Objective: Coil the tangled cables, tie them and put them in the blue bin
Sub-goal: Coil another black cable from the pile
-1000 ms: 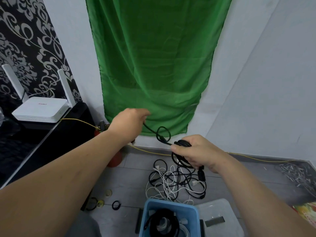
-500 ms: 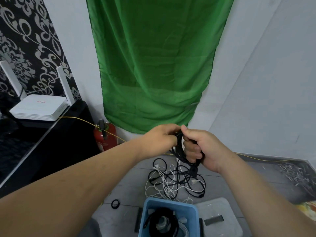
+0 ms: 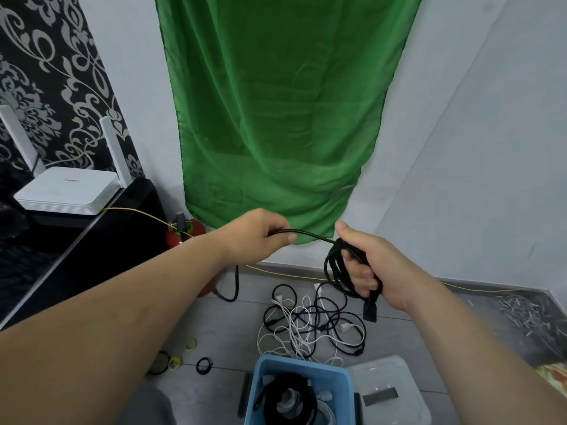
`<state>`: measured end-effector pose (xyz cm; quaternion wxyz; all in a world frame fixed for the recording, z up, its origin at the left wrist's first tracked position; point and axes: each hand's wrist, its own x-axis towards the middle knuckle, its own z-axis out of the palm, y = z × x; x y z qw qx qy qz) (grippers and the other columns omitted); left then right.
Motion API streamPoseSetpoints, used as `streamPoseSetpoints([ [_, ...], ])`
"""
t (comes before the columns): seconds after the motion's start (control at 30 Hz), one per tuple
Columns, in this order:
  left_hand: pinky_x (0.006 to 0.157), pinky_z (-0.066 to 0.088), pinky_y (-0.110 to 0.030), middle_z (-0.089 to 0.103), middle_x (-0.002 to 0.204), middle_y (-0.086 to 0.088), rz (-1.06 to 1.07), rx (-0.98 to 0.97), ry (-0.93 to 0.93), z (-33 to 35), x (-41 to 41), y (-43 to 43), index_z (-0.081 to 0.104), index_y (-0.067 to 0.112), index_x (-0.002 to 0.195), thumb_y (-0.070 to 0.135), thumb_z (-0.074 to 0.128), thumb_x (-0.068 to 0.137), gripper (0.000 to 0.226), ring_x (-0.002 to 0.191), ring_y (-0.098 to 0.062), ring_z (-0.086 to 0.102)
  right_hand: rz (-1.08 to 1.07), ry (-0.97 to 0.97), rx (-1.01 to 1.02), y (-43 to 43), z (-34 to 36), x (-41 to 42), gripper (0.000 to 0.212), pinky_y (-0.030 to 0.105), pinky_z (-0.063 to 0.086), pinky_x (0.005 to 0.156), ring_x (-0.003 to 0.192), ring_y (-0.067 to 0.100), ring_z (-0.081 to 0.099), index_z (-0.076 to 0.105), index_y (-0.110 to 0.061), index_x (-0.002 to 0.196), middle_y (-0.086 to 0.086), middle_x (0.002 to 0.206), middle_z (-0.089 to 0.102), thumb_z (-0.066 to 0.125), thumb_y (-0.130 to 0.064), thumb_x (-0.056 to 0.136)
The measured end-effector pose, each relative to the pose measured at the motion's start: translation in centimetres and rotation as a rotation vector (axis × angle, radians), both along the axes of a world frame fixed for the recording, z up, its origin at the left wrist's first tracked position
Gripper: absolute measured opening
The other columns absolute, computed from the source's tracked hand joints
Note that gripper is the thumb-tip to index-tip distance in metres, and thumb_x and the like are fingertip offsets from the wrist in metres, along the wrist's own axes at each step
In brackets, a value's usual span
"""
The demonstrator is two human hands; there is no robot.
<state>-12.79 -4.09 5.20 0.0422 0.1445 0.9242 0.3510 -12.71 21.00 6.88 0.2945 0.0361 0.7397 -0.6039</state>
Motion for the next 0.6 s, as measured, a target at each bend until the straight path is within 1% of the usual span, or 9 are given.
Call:
streamPoseSetpoints([
  [0.07,0.054,0.044,-0.022,0.054,0.062,0.006,0.011,0.137,-0.019,0.6,0.0,0.0,0.07,0.016,0.083,0.032,0.071,0.095,0.021,0.053,-0.006,0.044,0.057,0.0,0.075,-0.1,-0.6,0.2,0.048,0.03,0.026,0.048,0.041,0.018,0.021,0.049,-0.017,0.072,0.002,0.048,0.027,0.052,-0.057,0.098],
  [0.13,0.056,0.046,-0.017,0.061,0.067,0.009,0.027,0.238,-0.025,1.0,-0.1,0.0,0.074,0.018,0.089,0.027,0.073,0.095,0.011,0.054,-0.002,0.05,0.112,0.034,0.115,-0.4,-0.9,0.4,0.044,0.03,0.023,0.049,0.042,0.017,0.021,0.048,-0.015,0.075,0.002,0.049,0.029,0.051,-0.051,0.101],
  [0.23,0.062,0.042,-0.013,0.064,0.068,0.014,0.091,0.291,0.058,0.8,-0.2,0.2,0.077,0.017,0.092,0.026,0.073,0.094,0.01,0.059,0.003,0.051,0.196,0.024,0.069,-1.3,-0.6,0.8,0.046,0.028,0.028,0.048,0.043,0.016,0.023,0.049,-0.015,0.079,0.002,0.051,0.029,0.048,-0.055,0.102],
  [0.3,0.056,0.038,-0.019,0.053,0.06,0.009,0.193,0.329,0.067,0.1,-0.2,0.7,0.073,0.012,0.08,0.038,0.077,0.09,0.027,0.054,-0.004,0.043,0.263,-0.043,-0.052,-1.9,-0.3,1.3,0.046,0.029,0.029,0.048,0.041,0.016,0.022,0.049,-0.016,0.077,0.002,0.05,0.026,0.049,-0.055,0.101],
  [0.37,0.05,0.032,-0.025,0.039,0.053,0.006,0.321,0.263,0.047,-1.0,-0.3,1.3,0.056,0.008,0.063,0.065,0.074,0.081,0.062,0.05,-0.01,0.034,0.293,-0.109,-0.185,-2.5,0.2,1.7,0.044,0.028,0.027,0.046,0.038,0.015,0.019,0.049,-0.018,0.073,0.0,0.047,0.021,0.049,-0.052,0.101],
  [0.43,0.05,0.031,-0.026,0.035,0.048,0.006,0.385,0.071,-0.027,-1.4,0.1,1.8,0.048,0.011,0.055,0.088,0.053,0.076,0.08,0.048,-0.014,0.034,0.241,-0.155,-0.337,-2.9,0.8,1.8,0.045,0.027,0.027,0.044,0.035,0.013,0.019,0.048,-0.018,0.072,-0.002,0.045,0.019,0.046,-0.051,0.102],
  [0.47,0.051,0.033,-0.026,0.04,0.047,0.007,0.377,0.002,-0.094,-1.5,0.2,2.1,0.051,0.011,0.054,0.09,0.043,0.079,0.083,0.047,-0.015,0.039,0.181,-0.165,-0.431,-3.0,1.0,1.7,0.044,0.027,0.028,0.043,0.035,0.013,0.02,0.048,-0.017,0.072,-0.003,0.044,0.02,0.045,-0.049,0.103],
  [0.53,0.052,0.042,-0.026,0.053,0.054,0.005,0.294,0.009,-0.223,-1.4,0.7,3.0,0.064,0.016,0.062,0.08,0.031,0.092,0.078,0.052,-0.015,0.053,0.026,-0.154,-0.599,-3.1,1.1,1.1,0.043,0.028,0.031,0.043,0.035,0.013,0.022,0.049,-0.016,0.074,-0.004,0.044,0.022,0.042,-0.046,0.105],
  [0.6,0.053,0.053,-0.028,0.057,0.062,0.004,0.177,0.063,-0.305,-1.7,1.3,4.0,0.065,0.021,0.074,0.066,0.029,0.101,0.064,0.053,-0.015,0.058,-0.136,-0.129,-0.717,-3.2,1.0,0.5,0.043,0.029,0.033,0.045,0.038,0.013,0.024,0.05,-0.017,0.075,-0.005,0.046,0.025,0.04,-0.046,0.106],
])
